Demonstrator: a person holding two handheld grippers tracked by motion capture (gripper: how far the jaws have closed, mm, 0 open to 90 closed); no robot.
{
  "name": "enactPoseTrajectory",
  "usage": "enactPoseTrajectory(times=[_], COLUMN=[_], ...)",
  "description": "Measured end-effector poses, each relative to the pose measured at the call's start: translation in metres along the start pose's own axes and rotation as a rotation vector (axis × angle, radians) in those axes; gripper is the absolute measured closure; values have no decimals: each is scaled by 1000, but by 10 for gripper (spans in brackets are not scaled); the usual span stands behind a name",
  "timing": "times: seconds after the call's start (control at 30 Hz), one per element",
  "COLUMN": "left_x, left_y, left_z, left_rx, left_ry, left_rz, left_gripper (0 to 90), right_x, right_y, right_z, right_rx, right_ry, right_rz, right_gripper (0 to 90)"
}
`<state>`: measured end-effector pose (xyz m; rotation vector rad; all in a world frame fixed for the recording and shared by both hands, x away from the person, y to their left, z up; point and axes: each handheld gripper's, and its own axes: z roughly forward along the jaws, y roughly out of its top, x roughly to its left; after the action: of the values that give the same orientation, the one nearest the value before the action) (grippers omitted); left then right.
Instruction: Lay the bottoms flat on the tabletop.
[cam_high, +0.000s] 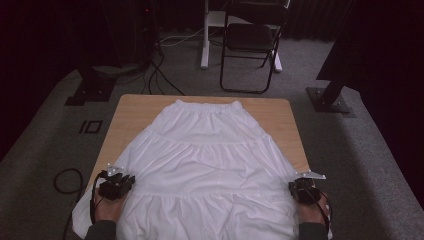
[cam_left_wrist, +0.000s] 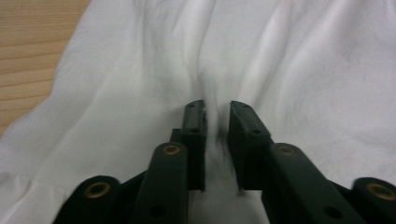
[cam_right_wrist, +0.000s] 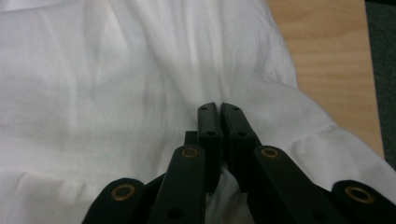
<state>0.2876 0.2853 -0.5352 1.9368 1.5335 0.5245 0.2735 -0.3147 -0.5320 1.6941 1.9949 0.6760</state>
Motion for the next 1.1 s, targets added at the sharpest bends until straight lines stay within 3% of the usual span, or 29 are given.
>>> enactPoseTrajectory(times=[0.27,0.33,0.4,0.53,0.67,0.8,0.93,1.0,1.1], left_x=[-7,-7,-6,-7,-14,-23,-32,-35,-36], left_y=[-9,-8,-6,4,20,40,50,53,56], left_z=[-8,-9,-9,-5,6,23,47,56,63], left_rx=[7,11,5,-28,-38,-64,-51,-44,-67], left_ry=[-41,-49,-38,-16,9,10,6,15,17], left_rz=[15,6,2,-4,27,44,54,69,68], left_gripper=[785,734,666,599,558,524,524,521,518], right_x=[-1,-1,2,16,33,43,44,43,41], right_y=[-20,-20,-16,3,25,51,68,70,76], right_z=[-19,-20,-22,-21,-5,16,53,65,74], right_rx=[39,32,-33,-117,-95,-114,-104,-100,-135], right_ry=[-32,-25,5,20,24,50,61,73,82], right_rz=[22,29,18,-24,-36,-49,-34,-38,-56], right_gripper=[857,707,582,474,450,431,445,439,444])
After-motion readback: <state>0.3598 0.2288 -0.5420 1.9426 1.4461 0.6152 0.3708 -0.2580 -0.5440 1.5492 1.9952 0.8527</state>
